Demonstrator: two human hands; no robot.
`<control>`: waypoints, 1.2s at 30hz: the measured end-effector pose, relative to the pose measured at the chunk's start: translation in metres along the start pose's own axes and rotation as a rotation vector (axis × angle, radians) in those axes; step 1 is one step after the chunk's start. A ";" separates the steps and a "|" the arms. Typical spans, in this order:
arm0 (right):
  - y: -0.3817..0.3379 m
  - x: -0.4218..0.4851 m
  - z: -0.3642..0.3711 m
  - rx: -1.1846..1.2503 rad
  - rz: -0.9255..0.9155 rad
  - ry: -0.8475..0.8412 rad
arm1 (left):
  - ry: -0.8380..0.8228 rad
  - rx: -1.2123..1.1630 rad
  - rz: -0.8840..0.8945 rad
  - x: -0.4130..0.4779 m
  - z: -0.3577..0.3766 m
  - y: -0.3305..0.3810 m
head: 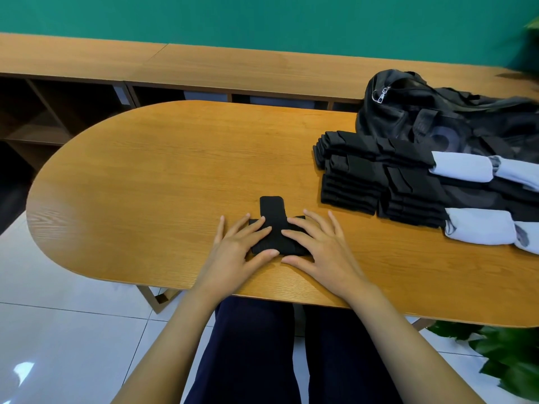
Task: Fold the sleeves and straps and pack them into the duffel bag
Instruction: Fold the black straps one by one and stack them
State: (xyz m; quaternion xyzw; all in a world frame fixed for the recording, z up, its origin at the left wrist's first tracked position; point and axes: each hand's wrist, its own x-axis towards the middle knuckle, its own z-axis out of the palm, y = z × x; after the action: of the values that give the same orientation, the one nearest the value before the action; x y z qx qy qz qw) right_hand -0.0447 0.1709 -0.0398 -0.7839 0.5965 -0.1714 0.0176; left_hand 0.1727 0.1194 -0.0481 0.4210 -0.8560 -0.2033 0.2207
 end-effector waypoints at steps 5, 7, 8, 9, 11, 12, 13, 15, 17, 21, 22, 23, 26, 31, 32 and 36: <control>-0.001 -0.001 0.001 0.015 0.000 0.084 | 0.033 0.013 0.048 -0.002 0.000 0.001; -0.001 -0.001 0.001 0.012 0.002 0.107 | 0.073 0.003 0.078 -0.003 0.000 0.001; -0.001 -0.002 0.001 0.013 0.004 0.119 | 0.096 0.001 0.092 -0.004 0.001 0.001; -0.001 -0.002 0.001 0.014 0.005 0.130 | 0.119 -0.001 0.107 -0.004 0.001 0.001; -0.002 -0.003 0.000 0.013 0.010 0.146 | 0.151 0.003 0.136 -0.005 0.000 0.002; -0.003 -0.003 0.000 0.013 0.010 0.153 | 0.162 0.009 0.148 -0.006 0.000 0.002; -0.003 -0.003 -0.001 0.014 0.010 0.162 | 0.172 0.013 0.157 -0.006 0.000 0.002; -0.005 -0.002 -0.004 0.021 0.011 0.176 | 0.195 0.009 0.165 -0.006 -0.001 0.003; -0.006 -0.001 -0.007 0.031 0.017 0.192 | 0.218 -0.013 0.163 -0.005 -0.003 0.004; -0.006 0.004 -0.012 0.067 0.028 0.279 | 0.291 -0.106 0.106 -0.002 -0.006 0.009; -0.006 0.007 -0.013 0.073 0.032 0.303 | 0.309 -0.133 0.085 -0.001 -0.007 0.010; -0.006 0.010 -0.015 0.078 0.036 0.327 | 0.322 -0.160 0.063 0.000 -0.008 0.011; -0.007 0.019 -0.019 0.094 0.048 0.392 | 0.356 -0.232 0.001 0.005 -0.010 0.015; -0.011 0.023 -0.020 0.044 0.077 0.407 | 0.362 -0.334 -0.128 0.017 -0.017 0.019; -0.011 0.021 -0.018 0.031 0.076 0.382 | 0.358 -0.333 -0.154 0.019 -0.018 0.018; -0.011 0.014 -0.005 -0.018 0.118 0.158 | 0.332 -0.248 -0.257 0.028 -0.016 0.010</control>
State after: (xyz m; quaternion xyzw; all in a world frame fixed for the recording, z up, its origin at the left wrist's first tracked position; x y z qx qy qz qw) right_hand -0.0324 0.1618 -0.0286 -0.7316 0.6427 -0.2257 -0.0264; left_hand 0.1597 0.0993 -0.0244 0.5235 -0.7160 -0.2613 0.3808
